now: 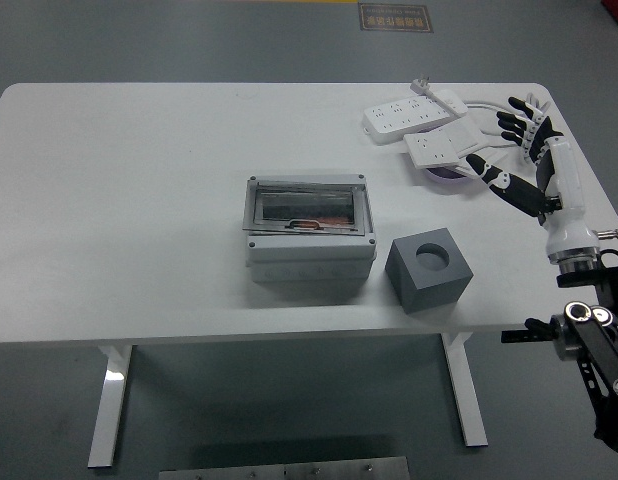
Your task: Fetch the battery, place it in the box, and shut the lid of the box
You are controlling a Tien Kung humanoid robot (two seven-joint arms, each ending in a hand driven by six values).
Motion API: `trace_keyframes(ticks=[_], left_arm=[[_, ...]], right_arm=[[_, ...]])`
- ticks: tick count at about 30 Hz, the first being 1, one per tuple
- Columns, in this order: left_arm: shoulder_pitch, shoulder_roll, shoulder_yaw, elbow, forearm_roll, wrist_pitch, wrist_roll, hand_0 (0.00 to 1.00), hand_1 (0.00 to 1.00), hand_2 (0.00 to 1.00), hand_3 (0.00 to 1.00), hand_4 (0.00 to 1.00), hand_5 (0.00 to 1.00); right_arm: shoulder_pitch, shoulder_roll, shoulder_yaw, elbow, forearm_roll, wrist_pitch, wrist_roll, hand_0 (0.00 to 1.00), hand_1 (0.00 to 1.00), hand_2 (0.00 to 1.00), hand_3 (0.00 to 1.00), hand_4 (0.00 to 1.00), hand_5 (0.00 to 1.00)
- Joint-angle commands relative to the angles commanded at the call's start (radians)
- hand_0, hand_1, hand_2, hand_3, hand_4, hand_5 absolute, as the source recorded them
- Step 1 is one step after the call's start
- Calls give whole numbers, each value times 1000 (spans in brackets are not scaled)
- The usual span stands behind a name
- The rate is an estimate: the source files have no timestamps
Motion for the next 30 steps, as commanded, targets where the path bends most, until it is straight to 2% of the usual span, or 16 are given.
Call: trace_keyframes(ticks=[1,2,6,7,15,19,20,25,26,30], left_arm=[[0,0,1,0,-2,1,0,625,689,570,567,536,2],[1,0,2,0,-3,1,-1,627,689,570,568,537,2],[2,1,5,1,-6,2,-3,627,689,570,568,537,2],[1,2,6,1,-8,3,-4,626,690,571,571,537,2],[0,1,8,2,-11,3,-7,626,690,571,573,538,2],[0,1,7,2,-9,3,-6,626,690,571,573,538,2],[-1,1,8,2,-10,2,-7,626,690,572,573,537,2],[-2,0,8,2,-10,0,-6,626,690,572,573,537,2],[-2,-1,8,2,-11,0,-6,627,691,572,576,538,2],[-4,-1,8,2,-12,-3,-6,627,691,572,576,538,2]], right_arm=[[-1,0,0,2,7,1,0,853,853,883,971,998,550],[-1,0,1,4,13,1,0,830,859,878,971,998,326],[-4,-1,3,13,54,8,1,830,859,878,971,998,326],[-4,-3,3,15,72,12,3,802,867,878,965,988,246],[-6,-7,6,43,175,18,31,787,858,870,938,979,245],[-7,-8,6,53,182,16,33,787,858,870,938,979,245],[-7,-8,6,54,182,15,33,761,817,826,895,983,277],[-8,-9,5,52,182,14,31,761,817,826,895,983,277],[-8,-10,5,51,181,14,30,740,782,808,853,979,295],[-10,-11,5,48,180,11,28,740,782,808,853,979,295]])
